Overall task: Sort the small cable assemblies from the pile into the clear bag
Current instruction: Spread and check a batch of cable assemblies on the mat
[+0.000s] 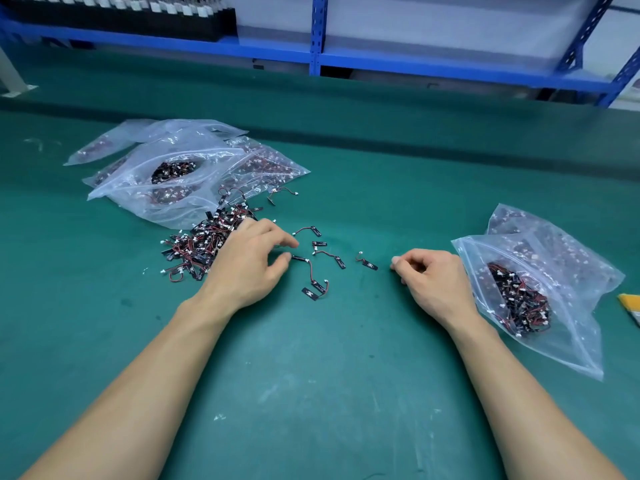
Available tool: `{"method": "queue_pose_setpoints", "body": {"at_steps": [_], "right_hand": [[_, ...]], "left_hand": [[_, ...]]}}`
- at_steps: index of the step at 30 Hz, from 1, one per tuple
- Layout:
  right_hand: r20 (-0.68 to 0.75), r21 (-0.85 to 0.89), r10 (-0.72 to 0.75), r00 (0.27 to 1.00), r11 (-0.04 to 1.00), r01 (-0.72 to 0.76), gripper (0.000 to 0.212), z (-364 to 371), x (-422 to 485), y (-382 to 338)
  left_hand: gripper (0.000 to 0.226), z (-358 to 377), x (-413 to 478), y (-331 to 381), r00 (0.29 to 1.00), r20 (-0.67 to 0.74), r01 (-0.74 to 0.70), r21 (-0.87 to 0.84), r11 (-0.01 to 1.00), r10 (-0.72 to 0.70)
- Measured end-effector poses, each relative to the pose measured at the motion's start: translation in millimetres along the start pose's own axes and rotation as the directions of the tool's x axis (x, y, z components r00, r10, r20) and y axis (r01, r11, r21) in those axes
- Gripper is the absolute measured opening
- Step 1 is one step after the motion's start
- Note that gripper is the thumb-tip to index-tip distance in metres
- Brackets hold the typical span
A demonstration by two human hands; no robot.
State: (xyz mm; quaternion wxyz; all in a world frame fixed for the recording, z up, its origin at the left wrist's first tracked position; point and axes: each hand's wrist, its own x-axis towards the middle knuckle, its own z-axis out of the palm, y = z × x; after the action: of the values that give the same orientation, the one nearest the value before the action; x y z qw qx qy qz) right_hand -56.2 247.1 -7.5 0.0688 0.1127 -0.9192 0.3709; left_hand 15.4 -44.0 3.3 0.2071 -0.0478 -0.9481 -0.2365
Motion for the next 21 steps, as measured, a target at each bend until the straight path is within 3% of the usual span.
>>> {"method": "queue_pose_setpoints", "body": {"at_steps": [6,11,16,21], "right_hand": [[-0.018,-0.088,-0.202,0.979,0.976,0.2,0.008,4,-5,-13],[0.211,-0.137,-0.359,0.909,0.91,0.391,0.035,13,-9,-18],[0.201,-0.155,-0.343,0.918,0.914,0.375,0.033,12,-9,-15],[0.166,-0.161,-0.286,0.944,0.936,0.312,0.024,9,-8,-13]], "left_hand": [[0.016,3,0,3,0.991,0.13,0.018,0.024,1.0,-0.021],[0.009,-1,0,-2,0.989,0.094,0.108,0.068,0.992,-0.114],[0.006,-3,0,-1,0.983,0.08,0.161,0.076,0.984,-0.167],[0.01,-7,-1,2,0.985,0.108,0.123,0.099,0.987,-0.134]]}}
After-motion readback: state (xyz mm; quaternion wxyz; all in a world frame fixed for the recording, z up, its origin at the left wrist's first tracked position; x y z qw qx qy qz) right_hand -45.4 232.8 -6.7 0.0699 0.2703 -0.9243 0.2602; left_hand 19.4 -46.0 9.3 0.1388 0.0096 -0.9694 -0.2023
